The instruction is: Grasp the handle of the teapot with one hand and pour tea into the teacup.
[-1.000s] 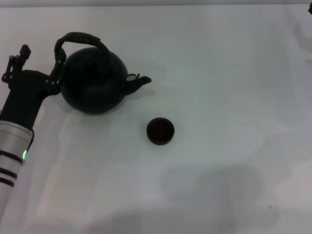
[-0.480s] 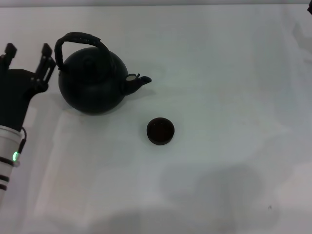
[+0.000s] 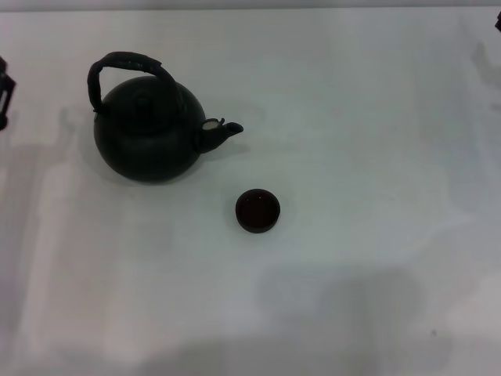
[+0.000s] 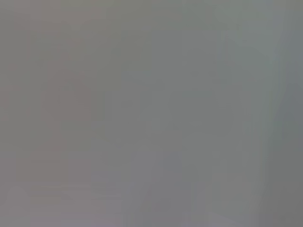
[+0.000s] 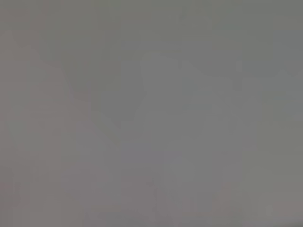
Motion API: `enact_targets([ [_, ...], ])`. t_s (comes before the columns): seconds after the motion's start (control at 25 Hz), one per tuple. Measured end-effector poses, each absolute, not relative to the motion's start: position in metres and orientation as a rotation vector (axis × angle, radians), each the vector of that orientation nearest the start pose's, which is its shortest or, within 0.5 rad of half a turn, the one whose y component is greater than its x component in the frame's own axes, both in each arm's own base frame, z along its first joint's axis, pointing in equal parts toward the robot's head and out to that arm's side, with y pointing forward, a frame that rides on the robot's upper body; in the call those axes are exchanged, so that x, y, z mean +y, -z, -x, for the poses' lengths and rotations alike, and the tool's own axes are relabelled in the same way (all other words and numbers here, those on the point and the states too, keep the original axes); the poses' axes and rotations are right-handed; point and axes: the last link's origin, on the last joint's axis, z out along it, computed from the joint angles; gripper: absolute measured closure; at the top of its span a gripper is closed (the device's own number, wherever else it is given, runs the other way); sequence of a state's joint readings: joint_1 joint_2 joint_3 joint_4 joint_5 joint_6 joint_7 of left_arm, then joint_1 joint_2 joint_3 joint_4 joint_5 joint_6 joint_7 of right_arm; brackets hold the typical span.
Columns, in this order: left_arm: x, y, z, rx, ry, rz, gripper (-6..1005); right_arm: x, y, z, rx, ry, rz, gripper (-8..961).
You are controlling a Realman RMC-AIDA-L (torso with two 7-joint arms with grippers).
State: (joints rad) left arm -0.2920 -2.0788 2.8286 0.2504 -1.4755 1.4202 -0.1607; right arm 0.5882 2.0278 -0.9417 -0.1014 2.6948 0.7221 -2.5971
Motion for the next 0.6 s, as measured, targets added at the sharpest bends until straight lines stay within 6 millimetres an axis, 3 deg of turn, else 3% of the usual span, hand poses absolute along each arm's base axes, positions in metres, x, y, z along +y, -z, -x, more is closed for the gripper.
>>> enact_targets([
  [0.24, 0.284, -0.009, 0.360, -0.651, 0.788, 1.309, 199, 0.377, -0.020, -0.371, 0.945, -0.608, 1.487, 123],
  [0.6, 0.300, -0.016, 0.374, -0.707, 0.709, 1.304, 199, 0.373, -0.019, -0.373, 0.954, -0.608, 1.483, 123],
])
